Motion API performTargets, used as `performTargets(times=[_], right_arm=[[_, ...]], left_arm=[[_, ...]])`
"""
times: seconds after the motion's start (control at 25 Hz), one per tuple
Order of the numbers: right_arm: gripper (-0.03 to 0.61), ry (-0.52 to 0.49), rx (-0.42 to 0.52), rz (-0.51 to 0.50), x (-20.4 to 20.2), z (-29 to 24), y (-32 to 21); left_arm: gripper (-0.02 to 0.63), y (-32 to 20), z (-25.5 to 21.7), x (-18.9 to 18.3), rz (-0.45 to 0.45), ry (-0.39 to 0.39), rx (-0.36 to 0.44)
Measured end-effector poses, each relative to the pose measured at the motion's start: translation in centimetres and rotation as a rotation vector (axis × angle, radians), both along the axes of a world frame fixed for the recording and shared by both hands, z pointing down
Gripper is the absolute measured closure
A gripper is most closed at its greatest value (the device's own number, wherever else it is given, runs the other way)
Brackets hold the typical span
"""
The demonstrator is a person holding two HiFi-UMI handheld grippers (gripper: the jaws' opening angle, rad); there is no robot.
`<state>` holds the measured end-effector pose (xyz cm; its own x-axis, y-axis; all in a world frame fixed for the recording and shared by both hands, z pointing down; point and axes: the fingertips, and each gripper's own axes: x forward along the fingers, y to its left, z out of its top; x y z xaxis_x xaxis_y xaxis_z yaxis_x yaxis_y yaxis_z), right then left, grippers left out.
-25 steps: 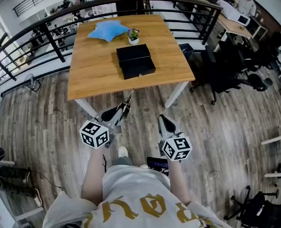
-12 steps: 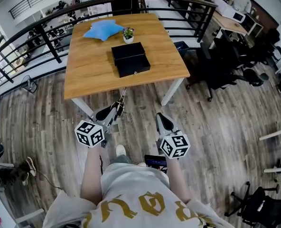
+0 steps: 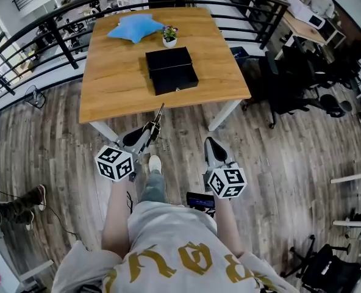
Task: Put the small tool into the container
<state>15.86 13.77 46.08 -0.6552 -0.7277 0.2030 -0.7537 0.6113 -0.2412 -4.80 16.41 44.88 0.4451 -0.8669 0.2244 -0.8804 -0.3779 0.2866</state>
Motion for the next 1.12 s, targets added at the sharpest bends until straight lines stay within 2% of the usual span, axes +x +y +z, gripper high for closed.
performTargets(times=[0.16, 0.36, 0.64, 0.84, 1.12], right_arm=[[0.555, 0.006, -0.01, 0.055, -0.8, 0.7, -5.0], [0.555, 0.041, -0.02, 0.088, -3.5, 0.8, -12.9], [0.555, 0.094, -0.039, 0.171, -6.6, 0.5, -24.0], [0.555, 0.132, -0.075, 0.194, -8.5, 2.2, -27.0], [0.555, 0.153, -0.103, 0.265, -8.0, 3.3, -28.0]], left_arm=[[0.587, -5.3, 1.6, -1.6, 0.036, -0.072, -0.023], [0.587, -14.2, 2.2, -4.0, 0.089, -0.073, -0.035], [0.587, -25.0, 3.3, -7.8, 0.19, -0.151, -0.075], [0.587, -29.7, 4.9, -8.5, 0.267, -0.166, -0.096], [0.587, -32.8, 6.5, -6.7, 0.37, -0.157, -0.118]])
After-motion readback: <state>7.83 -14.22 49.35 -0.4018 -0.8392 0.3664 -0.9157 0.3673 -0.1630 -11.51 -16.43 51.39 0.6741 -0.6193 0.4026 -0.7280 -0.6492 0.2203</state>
